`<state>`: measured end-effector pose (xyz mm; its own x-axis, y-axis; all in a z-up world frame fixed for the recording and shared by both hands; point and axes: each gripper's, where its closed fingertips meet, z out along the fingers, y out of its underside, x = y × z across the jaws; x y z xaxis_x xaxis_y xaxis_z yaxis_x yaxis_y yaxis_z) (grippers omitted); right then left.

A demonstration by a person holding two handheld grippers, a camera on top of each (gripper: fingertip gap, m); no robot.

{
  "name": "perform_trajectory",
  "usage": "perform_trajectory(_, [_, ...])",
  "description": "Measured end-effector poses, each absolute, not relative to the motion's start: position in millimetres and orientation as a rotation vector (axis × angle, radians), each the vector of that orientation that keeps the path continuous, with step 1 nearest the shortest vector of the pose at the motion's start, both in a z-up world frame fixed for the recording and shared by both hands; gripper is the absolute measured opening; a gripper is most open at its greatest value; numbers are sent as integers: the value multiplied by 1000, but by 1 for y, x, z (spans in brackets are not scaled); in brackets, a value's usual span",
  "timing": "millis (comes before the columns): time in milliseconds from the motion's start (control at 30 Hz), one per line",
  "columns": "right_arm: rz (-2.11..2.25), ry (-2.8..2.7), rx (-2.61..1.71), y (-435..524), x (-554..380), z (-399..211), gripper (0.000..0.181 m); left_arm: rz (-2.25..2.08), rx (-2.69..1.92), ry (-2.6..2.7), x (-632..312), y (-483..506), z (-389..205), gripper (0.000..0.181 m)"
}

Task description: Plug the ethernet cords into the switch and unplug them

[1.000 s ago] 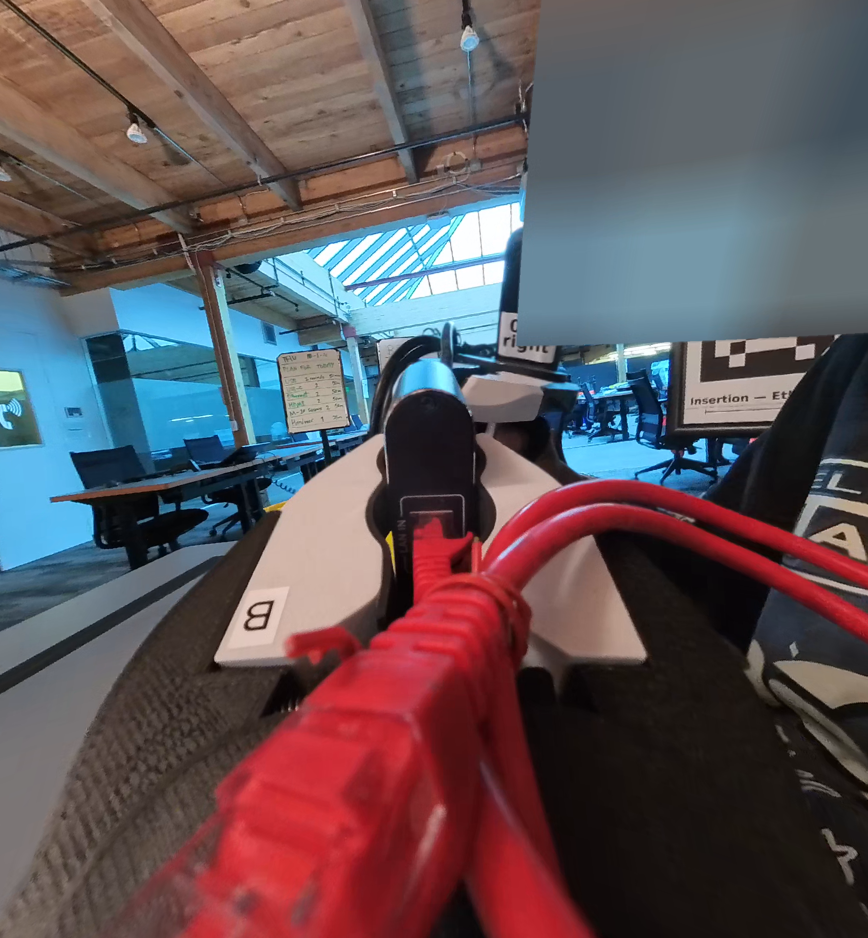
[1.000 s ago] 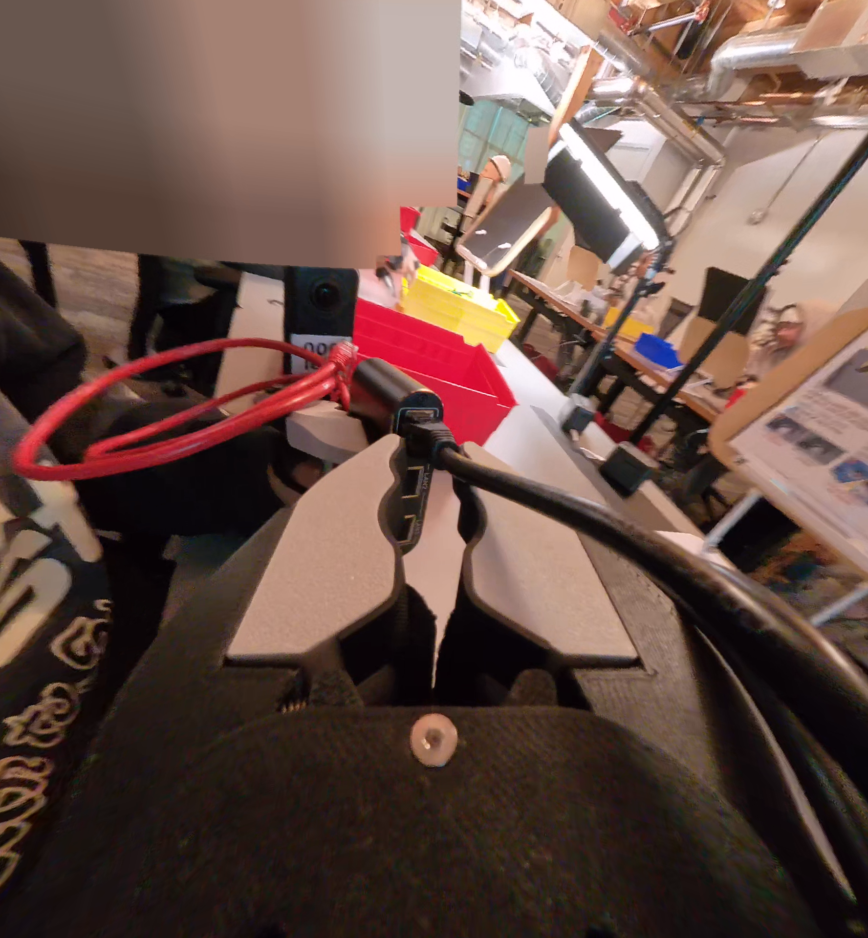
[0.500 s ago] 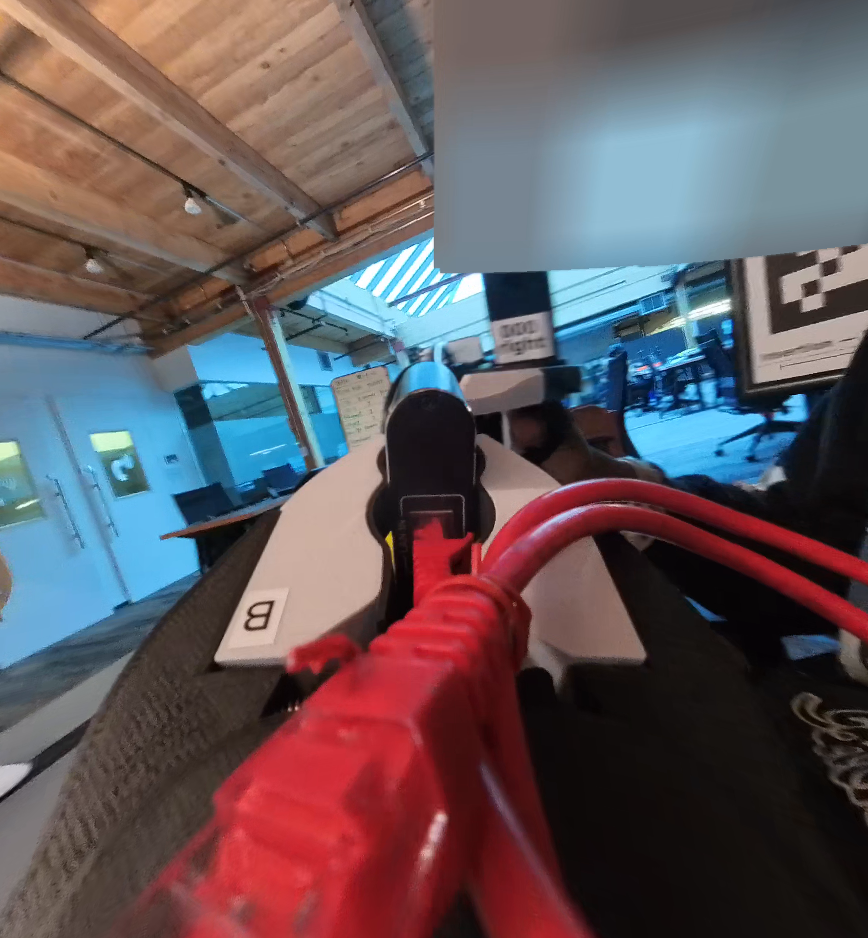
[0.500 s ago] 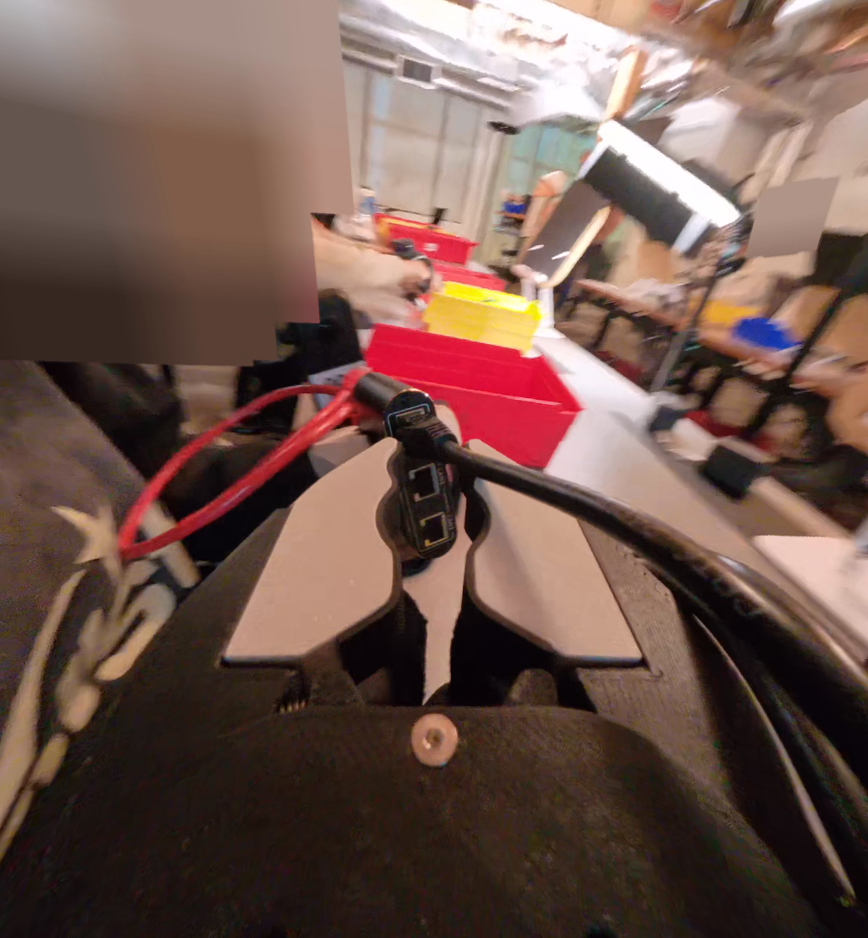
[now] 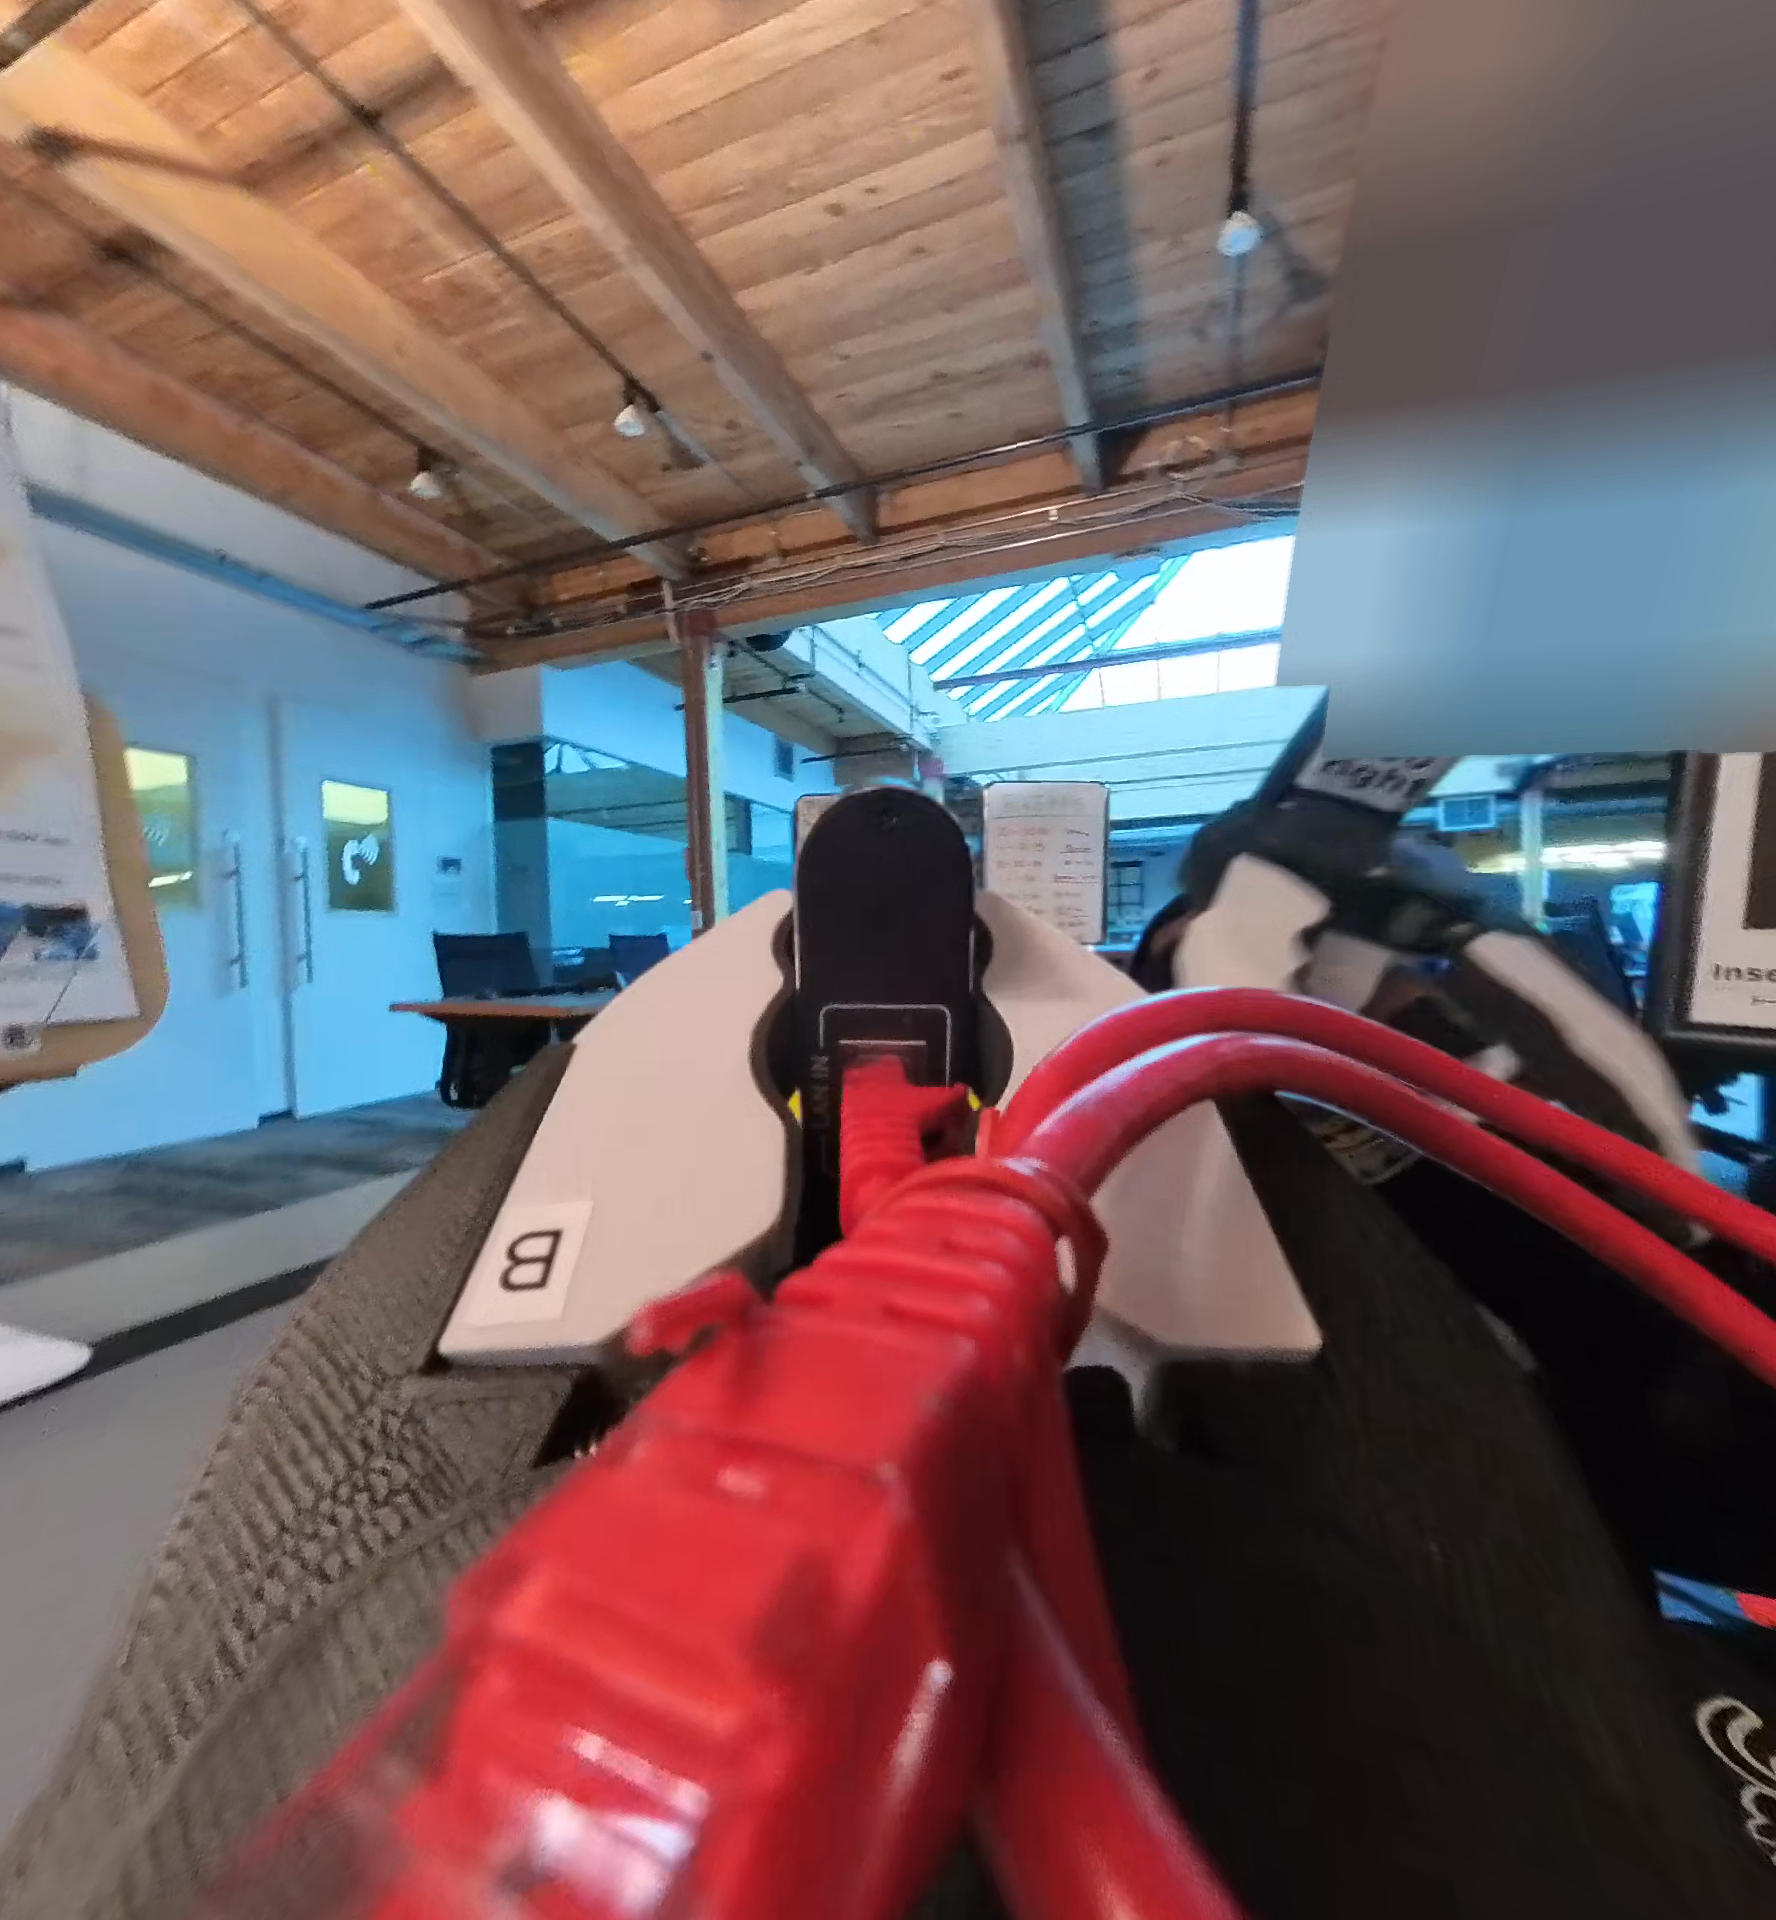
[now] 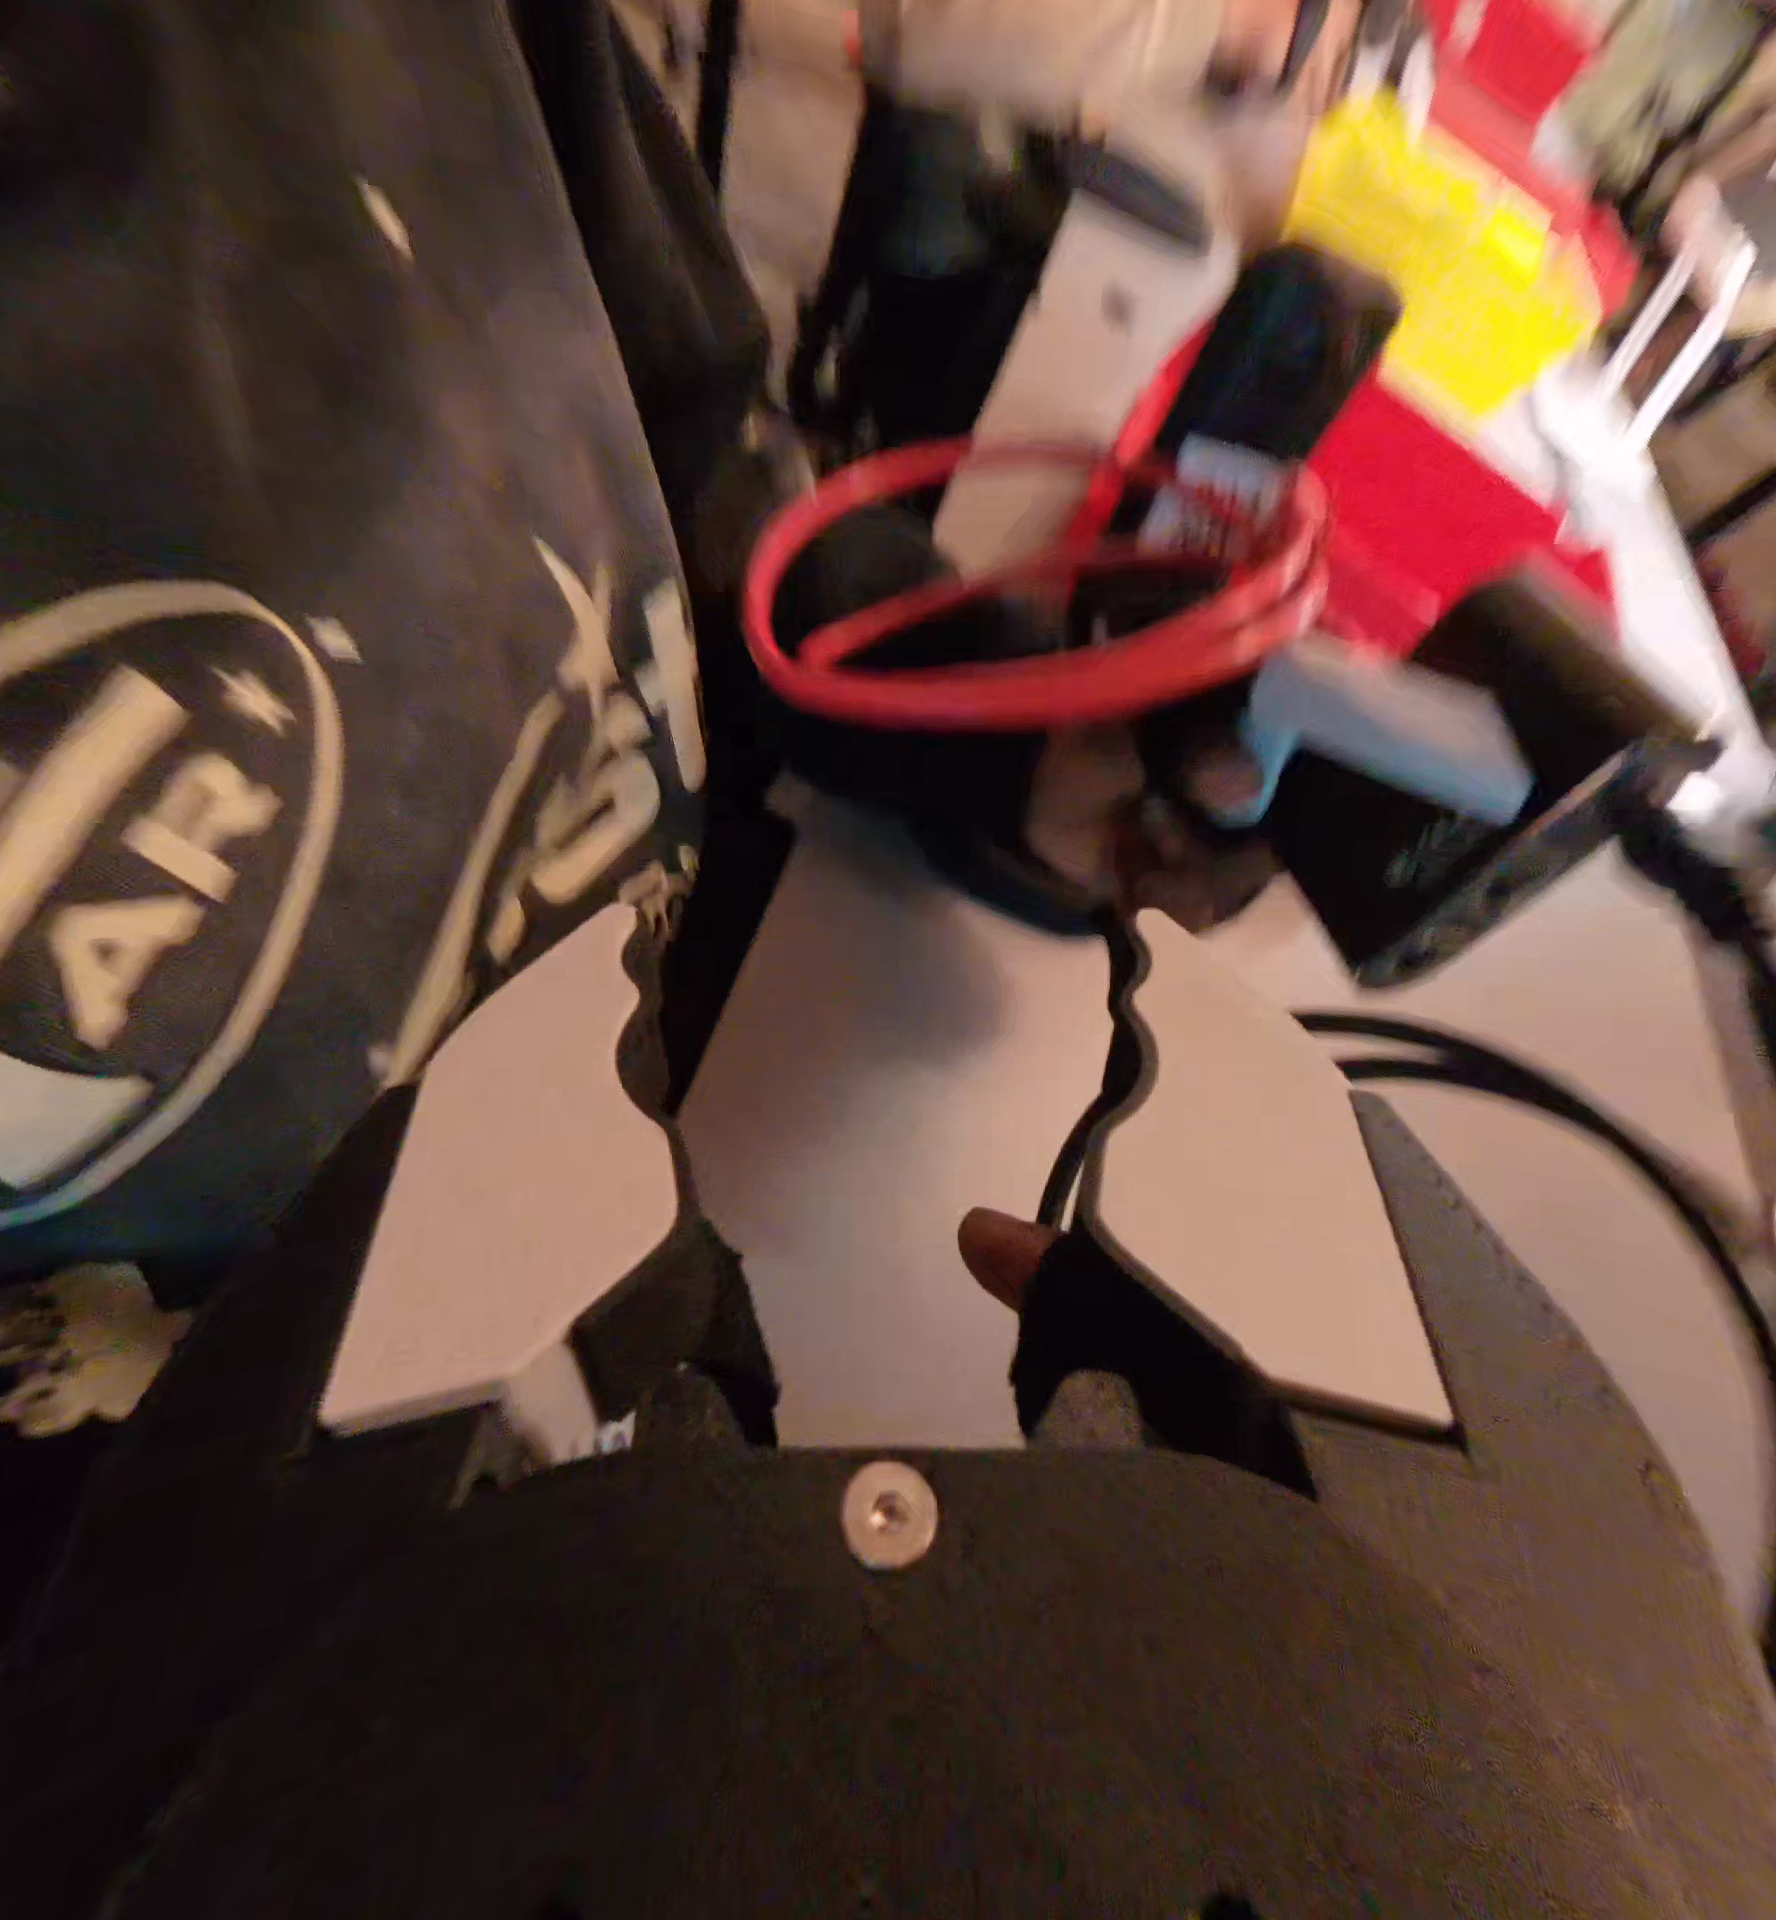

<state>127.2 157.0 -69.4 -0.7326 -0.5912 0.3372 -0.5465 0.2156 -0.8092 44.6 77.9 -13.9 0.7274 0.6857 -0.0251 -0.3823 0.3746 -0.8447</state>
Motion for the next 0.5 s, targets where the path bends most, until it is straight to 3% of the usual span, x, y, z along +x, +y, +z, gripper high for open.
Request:
perform_trajectory(133, [-2060,1961,-1044,172,151,11,114,774,-1039,-281,50,87,-16,26])
perform_trajectory(200, [-2386,1838,-891,177,130,45,117,815,-1094,-197,58,99,-19,26])
perform_trajectory(267, [-2653,1971,-846,173,93,48,90,830,-1145,-135,63,109,-24,26])
perform_trajectory(300, [-2658,2144,-908,169,81,37,68,844,-1168,-112,64,113,-26,26])
perform_trajectory(367, [-2571,2409,-1028,161,71,16,48,875,-1207,-59,68,118,-30,26])
perform_trajectory(500, [-2272,2720,-1201,146,75,-18,43,922,-1267,9,71,126,-37,26])
